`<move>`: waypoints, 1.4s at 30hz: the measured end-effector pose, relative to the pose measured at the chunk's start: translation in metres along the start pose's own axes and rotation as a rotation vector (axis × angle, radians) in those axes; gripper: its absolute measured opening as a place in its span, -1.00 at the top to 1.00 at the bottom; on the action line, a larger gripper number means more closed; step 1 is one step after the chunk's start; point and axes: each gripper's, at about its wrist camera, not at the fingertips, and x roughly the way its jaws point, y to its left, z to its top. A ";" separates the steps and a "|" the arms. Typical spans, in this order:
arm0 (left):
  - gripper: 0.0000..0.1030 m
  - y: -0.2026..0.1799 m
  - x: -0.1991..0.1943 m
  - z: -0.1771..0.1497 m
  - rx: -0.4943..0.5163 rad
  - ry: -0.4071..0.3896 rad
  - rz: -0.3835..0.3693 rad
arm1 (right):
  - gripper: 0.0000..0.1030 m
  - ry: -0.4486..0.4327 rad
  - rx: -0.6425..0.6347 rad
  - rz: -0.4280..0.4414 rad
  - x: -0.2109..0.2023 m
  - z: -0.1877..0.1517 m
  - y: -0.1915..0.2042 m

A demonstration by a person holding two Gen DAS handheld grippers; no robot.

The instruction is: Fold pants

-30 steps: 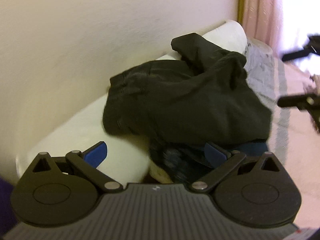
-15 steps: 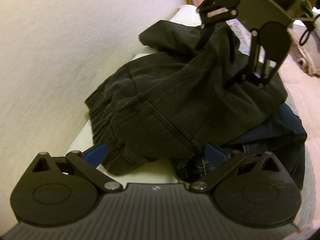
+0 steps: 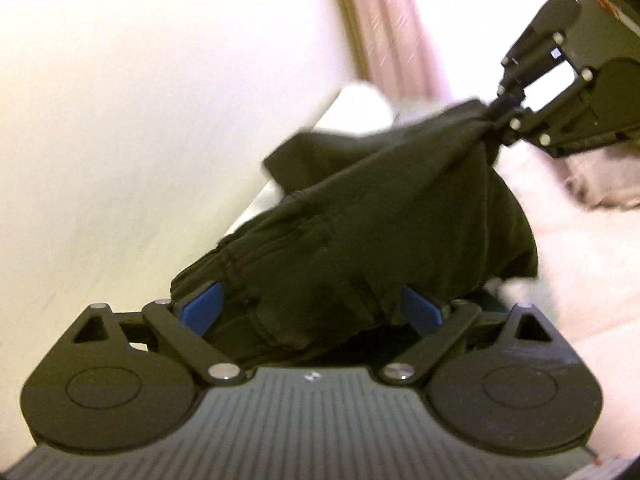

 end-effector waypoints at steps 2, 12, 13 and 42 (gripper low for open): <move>-0.82 -0.033 -0.025 0.017 0.014 -0.043 -0.042 | 0.90 -0.021 0.101 -0.040 -0.056 -0.027 -0.007; -0.91 -0.295 -0.142 0.021 0.100 -0.088 -0.476 | 0.90 0.112 0.695 -0.230 -0.348 -0.275 0.056; -0.91 -0.317 -0.144 0.014 0.093 -0.053 -0.516 | 0.88 0.148 0.789 -0.257 -0.372 -0.316 0.065; -0.91 -0.493 0.028 -0.106 0.511 0.185 -0.783 | -0.60 0.515 0.457 -0.456 -0.215 -0.492 0.284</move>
